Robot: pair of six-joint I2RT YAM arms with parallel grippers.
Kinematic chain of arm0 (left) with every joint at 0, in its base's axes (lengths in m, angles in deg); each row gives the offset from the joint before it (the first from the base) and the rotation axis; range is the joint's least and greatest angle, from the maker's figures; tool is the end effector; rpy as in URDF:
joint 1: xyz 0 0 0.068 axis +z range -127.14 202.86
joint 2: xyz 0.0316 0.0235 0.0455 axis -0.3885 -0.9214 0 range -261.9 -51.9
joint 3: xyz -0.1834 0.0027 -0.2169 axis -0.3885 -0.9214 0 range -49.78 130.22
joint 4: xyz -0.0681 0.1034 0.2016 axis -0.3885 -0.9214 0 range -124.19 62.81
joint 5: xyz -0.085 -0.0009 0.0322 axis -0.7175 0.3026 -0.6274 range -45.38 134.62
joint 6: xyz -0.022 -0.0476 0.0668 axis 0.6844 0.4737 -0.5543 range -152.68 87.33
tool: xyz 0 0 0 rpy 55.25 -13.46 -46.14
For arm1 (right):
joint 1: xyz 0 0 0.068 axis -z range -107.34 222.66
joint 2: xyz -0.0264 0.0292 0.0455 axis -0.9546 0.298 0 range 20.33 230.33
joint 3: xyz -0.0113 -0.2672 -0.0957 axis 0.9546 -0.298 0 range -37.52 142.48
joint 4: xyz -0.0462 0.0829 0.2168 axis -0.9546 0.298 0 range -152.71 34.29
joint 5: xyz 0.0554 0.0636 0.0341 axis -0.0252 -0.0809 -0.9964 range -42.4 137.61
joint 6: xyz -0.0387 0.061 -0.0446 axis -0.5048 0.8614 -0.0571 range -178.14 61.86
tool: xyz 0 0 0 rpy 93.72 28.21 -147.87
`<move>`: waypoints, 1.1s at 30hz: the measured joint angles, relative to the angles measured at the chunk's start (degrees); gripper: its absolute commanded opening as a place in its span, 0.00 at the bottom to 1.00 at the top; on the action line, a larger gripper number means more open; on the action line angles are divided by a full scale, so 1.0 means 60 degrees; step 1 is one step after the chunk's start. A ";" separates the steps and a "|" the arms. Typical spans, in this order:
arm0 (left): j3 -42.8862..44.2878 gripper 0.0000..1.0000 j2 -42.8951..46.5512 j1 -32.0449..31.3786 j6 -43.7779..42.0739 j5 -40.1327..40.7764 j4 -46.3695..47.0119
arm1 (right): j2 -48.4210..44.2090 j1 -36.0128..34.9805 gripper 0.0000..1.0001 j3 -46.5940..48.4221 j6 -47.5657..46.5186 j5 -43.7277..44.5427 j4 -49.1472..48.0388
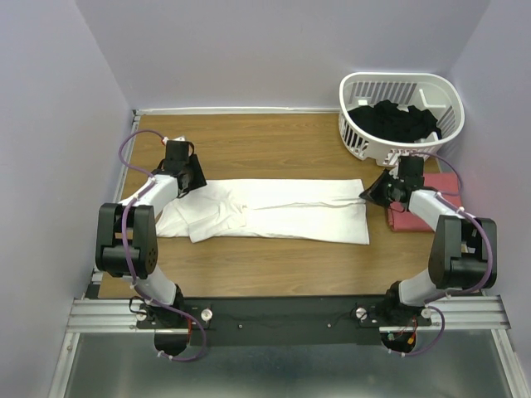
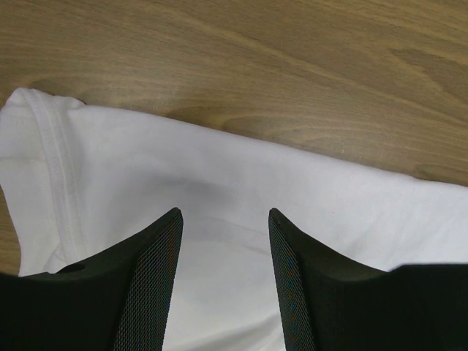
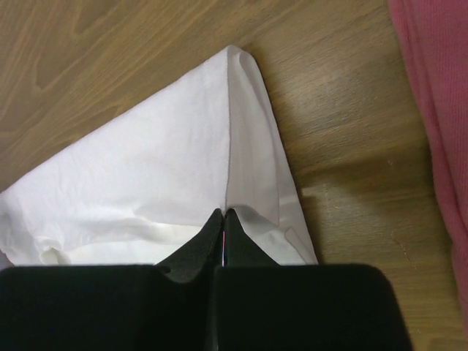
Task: Fold and stack the t-shirts
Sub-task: Fold the tshirt
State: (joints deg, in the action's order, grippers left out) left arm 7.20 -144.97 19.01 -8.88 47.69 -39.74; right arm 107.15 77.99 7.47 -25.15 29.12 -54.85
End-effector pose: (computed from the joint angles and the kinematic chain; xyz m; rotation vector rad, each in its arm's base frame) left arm 0.3440 -0.0190 0.1971 -0.4441 2.3833 -0.1554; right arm 0.3021 -0.0045 0.1774 0.6705 2.3784 0.6062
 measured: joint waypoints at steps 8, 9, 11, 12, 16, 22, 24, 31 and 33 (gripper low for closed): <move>0.0000 0.59 -0.0098 0.0000 0.0000 0.0000 -0.0007 | 0.0342 0.0007 0.25 0.0171 -0.0168 0.0310 0.0433; 0.0000 0.59 -0.0102 0.0000 0.0000 -0.0004 -0.0004 | 0.0372 0.0007 0.25 0.0171 -0.0193 0.0361 0.0466; 0.0000 0.59 -0.0102 0.0000 0.0000 -0.0004 -0.0004 | 0.0386 0.0007 0.26 0.0171 -0.0284 0.0441 0.0514; 0.0000 0.59 -0.0106 0.0000 0.0000 -0.0004 -0.0004 | 0.0386 0.0007 0.28 0.0171 -0.0324 0.0484 0.0517; 0.0000 0.59 -0.0106 0.0000 0.0000 -0.0007 -0.0007 | 0.0386 0.0007 0.28 0.0171 -0.0499 0.0681 0.0565; 0.0000 0.59 -0.0106 0.0000 0.0000 -0.0011 -0.0007 | 0.0364 -0.0076 0.32 0.0175 -0.0838 0.0208 0.0565; 0.0000 0.59 -0.0106 0.0000 0.0000 -0.0011 -0.0007 | 0.0288 -0.0197 0.35 0.0178 -0.0896 0.0168 0.0565; 0.0000 0.59 -0.0106 0.0000 0.0000 -0.0007 -0.0007 | -0.0321 -0.1137 0.44 0.0215 -0.0379 0.0521 0.0521; 0.0000 0.59 -0.0106 0.0000 0.0000 -0.0011 -0.0007 | -0.0532 -0.1384 0.45 0.0157 0.0007 0.0790 0.0401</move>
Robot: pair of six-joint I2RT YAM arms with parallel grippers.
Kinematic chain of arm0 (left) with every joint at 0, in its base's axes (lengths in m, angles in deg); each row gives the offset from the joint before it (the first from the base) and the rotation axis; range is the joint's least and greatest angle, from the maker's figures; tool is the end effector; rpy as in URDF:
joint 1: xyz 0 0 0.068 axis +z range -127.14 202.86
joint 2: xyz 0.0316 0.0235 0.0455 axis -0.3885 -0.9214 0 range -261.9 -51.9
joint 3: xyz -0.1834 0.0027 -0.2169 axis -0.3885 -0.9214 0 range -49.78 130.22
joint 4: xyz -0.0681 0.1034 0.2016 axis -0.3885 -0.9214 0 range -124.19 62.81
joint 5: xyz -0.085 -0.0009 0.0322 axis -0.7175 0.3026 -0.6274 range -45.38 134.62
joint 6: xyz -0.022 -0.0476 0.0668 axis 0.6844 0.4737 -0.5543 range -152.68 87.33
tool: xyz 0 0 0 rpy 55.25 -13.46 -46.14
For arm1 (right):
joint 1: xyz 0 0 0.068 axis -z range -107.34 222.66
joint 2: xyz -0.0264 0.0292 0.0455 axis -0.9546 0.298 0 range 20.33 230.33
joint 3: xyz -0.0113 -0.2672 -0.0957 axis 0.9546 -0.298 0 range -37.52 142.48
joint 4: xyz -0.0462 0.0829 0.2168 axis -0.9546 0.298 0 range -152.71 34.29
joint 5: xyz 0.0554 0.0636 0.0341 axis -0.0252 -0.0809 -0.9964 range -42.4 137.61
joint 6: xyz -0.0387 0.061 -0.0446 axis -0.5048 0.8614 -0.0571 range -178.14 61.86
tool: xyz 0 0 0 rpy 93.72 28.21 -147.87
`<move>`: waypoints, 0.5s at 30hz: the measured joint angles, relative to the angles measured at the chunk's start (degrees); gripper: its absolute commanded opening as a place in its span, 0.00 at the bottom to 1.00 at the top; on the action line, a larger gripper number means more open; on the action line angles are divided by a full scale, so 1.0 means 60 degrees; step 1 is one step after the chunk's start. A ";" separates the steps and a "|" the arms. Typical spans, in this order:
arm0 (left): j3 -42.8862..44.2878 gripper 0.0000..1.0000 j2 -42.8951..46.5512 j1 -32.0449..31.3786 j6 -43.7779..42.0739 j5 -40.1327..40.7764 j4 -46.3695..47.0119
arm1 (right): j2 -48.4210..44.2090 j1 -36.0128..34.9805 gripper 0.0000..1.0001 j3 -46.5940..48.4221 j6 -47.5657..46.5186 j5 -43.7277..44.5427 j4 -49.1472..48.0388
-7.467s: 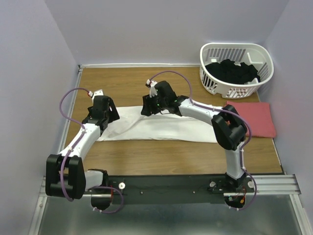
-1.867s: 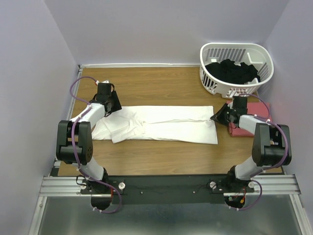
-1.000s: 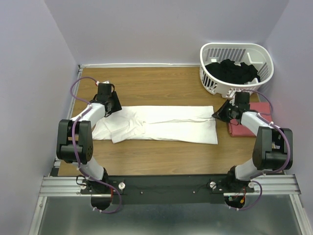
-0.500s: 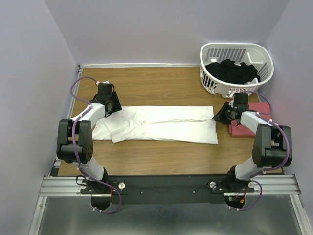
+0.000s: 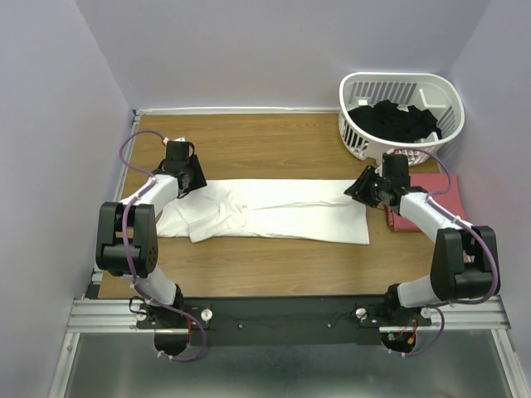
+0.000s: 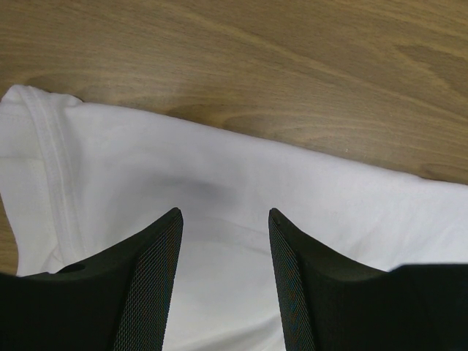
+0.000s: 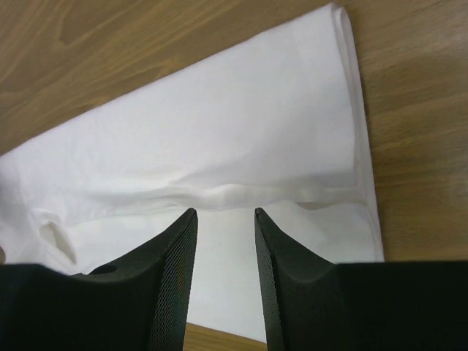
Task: Fold and stack the t-shirts
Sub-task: Fold the tshirt
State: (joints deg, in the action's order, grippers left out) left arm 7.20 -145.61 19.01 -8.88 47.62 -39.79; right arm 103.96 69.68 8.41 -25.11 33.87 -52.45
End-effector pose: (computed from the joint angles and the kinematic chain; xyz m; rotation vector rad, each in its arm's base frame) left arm 0.3448 -0.0192 0.1934 -0.4453 2.3953 -0.1536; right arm 0.2958 0.0331 0.1925 0.5268 2.4005 0.5728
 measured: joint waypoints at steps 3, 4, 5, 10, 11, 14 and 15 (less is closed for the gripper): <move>0.0000 0.59 0.0000 0.0000 0.0000 0.0000 0.0000 | -0.0226 -0.0142 0.45 -0.0171 0.0674 0.0149 -0.0277; 0.0000 0.59 0.0000 0.0000 0.0000 0.0000 0.0000 | -0.0197 -0.0142 0.45 -0.0189 0.0867 0.0178 -0.0361; 0.0000 0.60 0.0000 0.0000 0.0000 0.0000 0.0000 | -0.0142 -0.0157 0.45 -0.0219 0.1078 0.0189 -0.0448; 0.0000 0.61 0.0000 0.0000 0.0000 0.0000 0.0000 | 0.0182 -0.0390 0.44 -0.0623 0.1938 0.0510 -0.0889; 0.0000 0.61 0.0000 0.0000 0.0000 0.0000 0.0000 | 0.0299 -0.0437 0.44 -0.0736 0.2102 0.0543 -0.0973; 0.0000 0.61 0.0000 0.0000 0.0004 0.0000 0.0000 | 0.0510 -0.0477 0.43 -0.0984 0.2426 0.0619 -0.1162; 0.0000 0.61 0.0000 0.0000 0.0000 0.0000 0.0000 | 0.0554 -0.0477 0.42 -0.1045 0.2503 0.0652 -0.1206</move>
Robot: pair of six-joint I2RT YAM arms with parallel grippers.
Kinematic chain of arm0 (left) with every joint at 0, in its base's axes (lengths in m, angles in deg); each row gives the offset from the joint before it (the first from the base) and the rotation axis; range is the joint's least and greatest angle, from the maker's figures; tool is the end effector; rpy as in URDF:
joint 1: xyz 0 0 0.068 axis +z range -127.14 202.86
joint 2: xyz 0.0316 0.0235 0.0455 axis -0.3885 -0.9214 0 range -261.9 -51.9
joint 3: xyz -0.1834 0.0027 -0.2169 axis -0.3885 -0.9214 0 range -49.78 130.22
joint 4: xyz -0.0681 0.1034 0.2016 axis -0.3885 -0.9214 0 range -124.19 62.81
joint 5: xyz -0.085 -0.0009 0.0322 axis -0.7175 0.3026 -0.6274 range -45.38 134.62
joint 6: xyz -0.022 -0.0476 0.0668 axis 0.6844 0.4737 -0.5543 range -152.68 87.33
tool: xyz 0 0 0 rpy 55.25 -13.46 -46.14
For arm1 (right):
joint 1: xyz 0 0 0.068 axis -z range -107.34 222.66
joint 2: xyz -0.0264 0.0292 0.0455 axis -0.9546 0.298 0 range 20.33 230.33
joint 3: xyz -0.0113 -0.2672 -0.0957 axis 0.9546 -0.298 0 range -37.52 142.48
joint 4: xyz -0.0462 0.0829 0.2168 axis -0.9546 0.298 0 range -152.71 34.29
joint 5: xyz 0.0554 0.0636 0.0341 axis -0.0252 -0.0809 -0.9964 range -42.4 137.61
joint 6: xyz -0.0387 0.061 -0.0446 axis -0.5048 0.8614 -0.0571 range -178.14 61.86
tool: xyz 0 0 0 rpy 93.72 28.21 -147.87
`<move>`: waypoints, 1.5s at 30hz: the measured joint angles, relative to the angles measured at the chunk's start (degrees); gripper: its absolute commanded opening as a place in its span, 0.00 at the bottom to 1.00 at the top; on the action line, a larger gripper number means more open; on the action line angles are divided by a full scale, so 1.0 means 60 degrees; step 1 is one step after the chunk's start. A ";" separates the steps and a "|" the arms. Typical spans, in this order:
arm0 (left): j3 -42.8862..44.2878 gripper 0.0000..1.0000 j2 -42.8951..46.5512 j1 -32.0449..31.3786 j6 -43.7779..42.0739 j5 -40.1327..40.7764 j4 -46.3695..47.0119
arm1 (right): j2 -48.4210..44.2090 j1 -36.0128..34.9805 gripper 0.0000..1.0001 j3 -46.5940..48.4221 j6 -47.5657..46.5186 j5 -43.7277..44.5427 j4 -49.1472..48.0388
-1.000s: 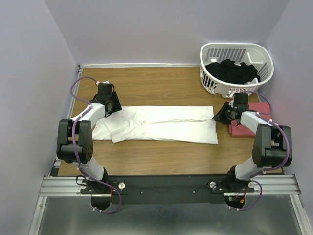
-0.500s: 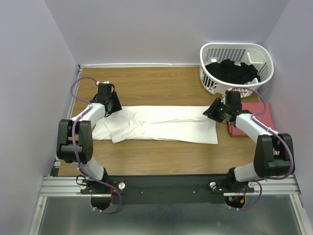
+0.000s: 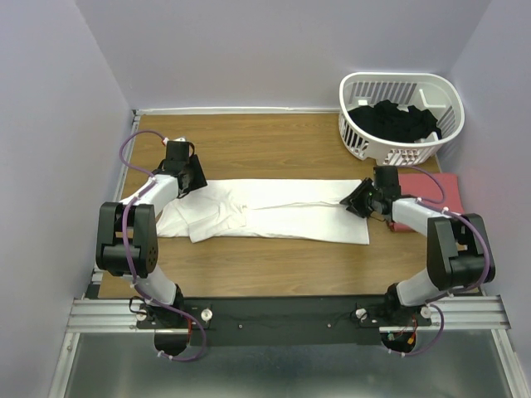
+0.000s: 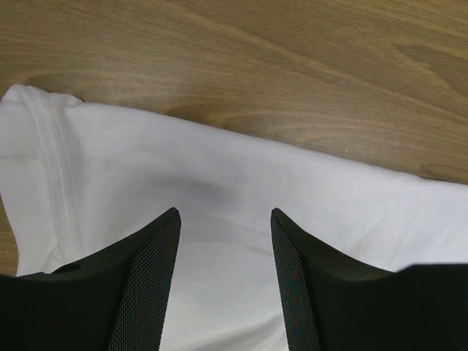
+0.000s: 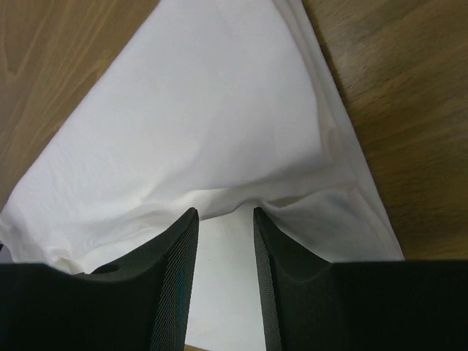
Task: Fold and stack the t-shirts
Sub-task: Fold the tshirt
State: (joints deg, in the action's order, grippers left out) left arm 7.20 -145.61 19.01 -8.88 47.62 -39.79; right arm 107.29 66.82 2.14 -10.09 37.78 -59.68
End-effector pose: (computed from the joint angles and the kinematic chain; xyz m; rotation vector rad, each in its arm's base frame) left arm 0.3448 -0.0192 0.1934 -0.4453 2.3953 -0.1536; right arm 0.2891 0.0423 0.1554 0.8387 2.3907 0.6079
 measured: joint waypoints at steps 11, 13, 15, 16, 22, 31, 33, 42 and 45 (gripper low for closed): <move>0.0000 0.61 0.0000 0.0000 0.0004 0.0000 0.0000 | 0.0259 0.0000 0.30 -0.0091 0.0397 0.0335 -0.0696; 0.0000 0.61 0.0000 0.0000 0.0004 0.0000 0.0000 | 0.0259 0.0000 0.24 -0.0095 0.0426 0.0397 -0.0780; 0.0000 0.61 0.0000 0.0000 0.0004 0.0000 0.0000 | 0.0259 0.0000 0.13 -0.0091 0.0466 0.0455 -0.0831; 0.0000 0.61 0.0000 0.0000 0.0004 0.0000 0.0000 | 0.0259 0.0000 0.10 -0.0091 0.0495 0.0466 -0.0845; 0.0000 0.61 0.0000 0.0000 0.0004 0.0000 0.0000 | 0.0270 0.0000 0.01 -0.0091 0.0474 0.0484 -0.0878; 0.0000 0.61 0.0000 0.0000 0.0004 0.0000 0.0000 | 0.0270 0.0000 0.00 0.0291 0.0219 0.0441 -0.0794; 0.0000 0.61 0.0000 0.0000 0.0000 0.0000 0.0000 | 0.0270 0.0000 0.00 0.0506 0.0142 0.0408 -0.0616; 0.0000 0.61 0.0000 0.0000 0.0000 -0.0004 0.0000 | 0.0193 0.0000 0.01 0.0863 -0.0186 0.0408 0.0576; 0.0000 0.61 0.0000 0.0000 0.0000 -0.0004 -0.0004 | 0.0076 0.0000 0.02 0.0860 -0.0244 0.0408 0.0907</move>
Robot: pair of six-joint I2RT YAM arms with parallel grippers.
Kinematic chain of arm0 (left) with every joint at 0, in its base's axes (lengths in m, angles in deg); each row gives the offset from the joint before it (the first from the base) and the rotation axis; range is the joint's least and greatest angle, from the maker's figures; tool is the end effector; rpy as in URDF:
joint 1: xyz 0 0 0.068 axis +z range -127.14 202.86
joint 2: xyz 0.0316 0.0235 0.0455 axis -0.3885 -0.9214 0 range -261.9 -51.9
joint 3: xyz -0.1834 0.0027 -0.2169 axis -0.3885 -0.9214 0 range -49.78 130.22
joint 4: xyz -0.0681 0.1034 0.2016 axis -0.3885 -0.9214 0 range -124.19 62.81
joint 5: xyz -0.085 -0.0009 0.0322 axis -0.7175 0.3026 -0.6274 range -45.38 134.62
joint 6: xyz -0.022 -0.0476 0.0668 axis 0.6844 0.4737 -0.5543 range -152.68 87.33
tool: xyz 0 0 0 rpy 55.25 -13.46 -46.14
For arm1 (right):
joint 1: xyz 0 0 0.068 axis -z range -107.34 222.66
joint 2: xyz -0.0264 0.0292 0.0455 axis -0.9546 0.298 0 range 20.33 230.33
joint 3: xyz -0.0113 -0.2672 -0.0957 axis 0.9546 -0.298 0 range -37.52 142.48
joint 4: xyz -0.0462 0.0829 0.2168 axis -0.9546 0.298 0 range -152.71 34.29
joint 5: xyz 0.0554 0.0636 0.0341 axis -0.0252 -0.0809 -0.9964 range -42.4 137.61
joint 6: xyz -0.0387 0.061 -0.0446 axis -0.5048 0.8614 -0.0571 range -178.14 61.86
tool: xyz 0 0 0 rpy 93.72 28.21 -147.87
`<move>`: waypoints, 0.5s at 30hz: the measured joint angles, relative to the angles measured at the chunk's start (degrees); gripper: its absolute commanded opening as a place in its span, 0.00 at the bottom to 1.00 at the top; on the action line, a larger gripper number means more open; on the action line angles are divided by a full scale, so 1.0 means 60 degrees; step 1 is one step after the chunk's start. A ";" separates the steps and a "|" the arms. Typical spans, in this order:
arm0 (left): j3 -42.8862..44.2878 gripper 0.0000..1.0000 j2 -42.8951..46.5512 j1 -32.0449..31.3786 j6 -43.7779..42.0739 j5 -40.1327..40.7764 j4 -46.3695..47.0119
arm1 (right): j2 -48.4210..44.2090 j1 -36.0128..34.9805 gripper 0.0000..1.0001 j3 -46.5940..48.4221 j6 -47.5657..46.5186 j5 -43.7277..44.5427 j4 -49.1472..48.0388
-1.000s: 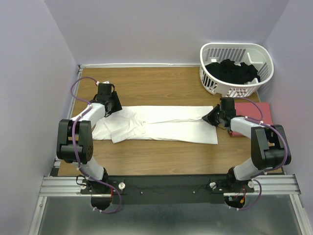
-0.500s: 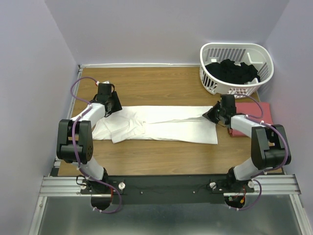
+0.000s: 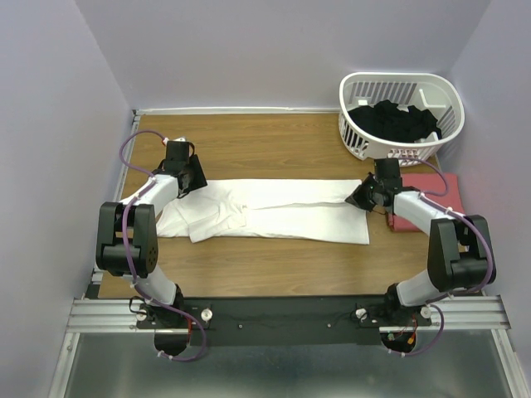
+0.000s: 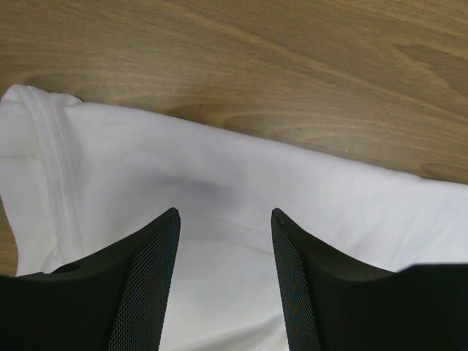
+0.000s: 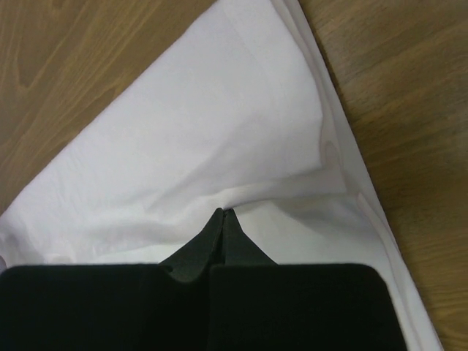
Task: Fold and stack the t-shirts
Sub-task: Fold the tshirt
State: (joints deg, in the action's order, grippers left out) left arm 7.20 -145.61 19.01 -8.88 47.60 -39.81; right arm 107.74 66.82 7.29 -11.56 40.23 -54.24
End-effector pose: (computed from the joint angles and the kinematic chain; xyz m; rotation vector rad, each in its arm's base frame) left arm 0.3448 -0.0192 0.1934 -0.4452 2.3958 -0.1539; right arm 0.2995 0.0402 0.1700 0.8279 2.3952 0.5420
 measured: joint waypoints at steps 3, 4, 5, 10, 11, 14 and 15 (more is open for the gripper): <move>0.0000 0.61 0.0000 0.0000 0.0000 -0.0004 0.0000 | -0.0233 0.0000 0.04 -0.0007 -0.0047 -0.0004 0.0346; 0.0000 0.61 0.0000 0.0000 0.0000 -0.0004 0.0000 | -0.0288 0.0000 0.06 -0.0007 -0.0069 -0.0004 0.0393; 0.0000 0.61 0.0000 0.0000 0.0000 -0.0004 0.0000 | -0.0331 0.0000 0.07 -0.0007 -0.0120 -0.0004 0.0459; 0.0000 0.61 0.0000 0.0000 0.0000 -0.0007 0.0000 | -0.0328 0.0000 0.17 -0.0025 -0.0284 -0.0011 0.0743; 0.0000 0.61 0.0000 0.0000 0.0000 -0.0007 0.0000 | -0.0310 0.0000 0.19 -0.0044 -0.0313 -0.0033 0.0780; 0.0000 0.61 0.0000 0.0000 0.0000 -0.0004 -0.0004 | -0.0237 0.0000 0.30 -0.0149 -0.0401 -0.0066 0.0809; 0.0000 0.61 0.0000 0.0000 -0.0004 -0.0007 -0.0004 | -0.0251 0.0000 0.32 -0.0226 -0.0470 -0.0062 0.0841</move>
State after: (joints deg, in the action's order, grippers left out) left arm 7.20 -145.61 19.01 -8.91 47.56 -39.83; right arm 106.24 66.82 5.94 -14.38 39.86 -49.19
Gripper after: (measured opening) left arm 0.611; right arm 0.270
